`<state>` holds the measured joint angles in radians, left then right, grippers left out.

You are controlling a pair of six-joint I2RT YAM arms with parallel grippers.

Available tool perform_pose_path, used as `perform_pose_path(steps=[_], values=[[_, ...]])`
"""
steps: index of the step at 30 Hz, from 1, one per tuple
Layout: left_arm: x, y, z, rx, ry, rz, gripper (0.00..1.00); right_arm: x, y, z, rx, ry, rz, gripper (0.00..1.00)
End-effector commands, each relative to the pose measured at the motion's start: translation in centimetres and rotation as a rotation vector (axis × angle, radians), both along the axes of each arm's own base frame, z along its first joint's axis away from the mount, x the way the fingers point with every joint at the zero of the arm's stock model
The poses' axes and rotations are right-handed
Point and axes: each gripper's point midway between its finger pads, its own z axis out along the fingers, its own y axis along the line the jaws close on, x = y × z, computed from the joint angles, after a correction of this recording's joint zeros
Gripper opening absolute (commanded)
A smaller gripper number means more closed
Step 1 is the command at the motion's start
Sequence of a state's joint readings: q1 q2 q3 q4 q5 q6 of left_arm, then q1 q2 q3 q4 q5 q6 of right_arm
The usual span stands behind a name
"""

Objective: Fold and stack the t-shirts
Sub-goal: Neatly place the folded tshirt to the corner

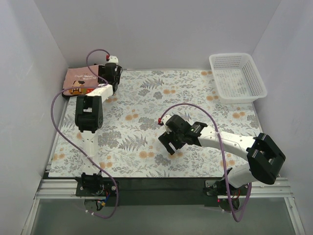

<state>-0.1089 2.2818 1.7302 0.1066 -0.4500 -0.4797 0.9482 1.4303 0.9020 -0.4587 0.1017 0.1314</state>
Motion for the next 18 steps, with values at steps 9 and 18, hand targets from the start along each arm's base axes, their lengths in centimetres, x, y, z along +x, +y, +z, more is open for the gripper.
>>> perform_pose_path(steps=[9,18], values=[[1.4,4.8,0.6,0.285,-0.047,0.178,0.65,-0.6,0.2,-0.8,-0.003,0.05,0.036,0.91],[2.0,4.5,-1.7,0.306,-0.026,0.155,0.5,-0.7,0.3,-1.3,-0.01,0.069,0.047,0.9]])
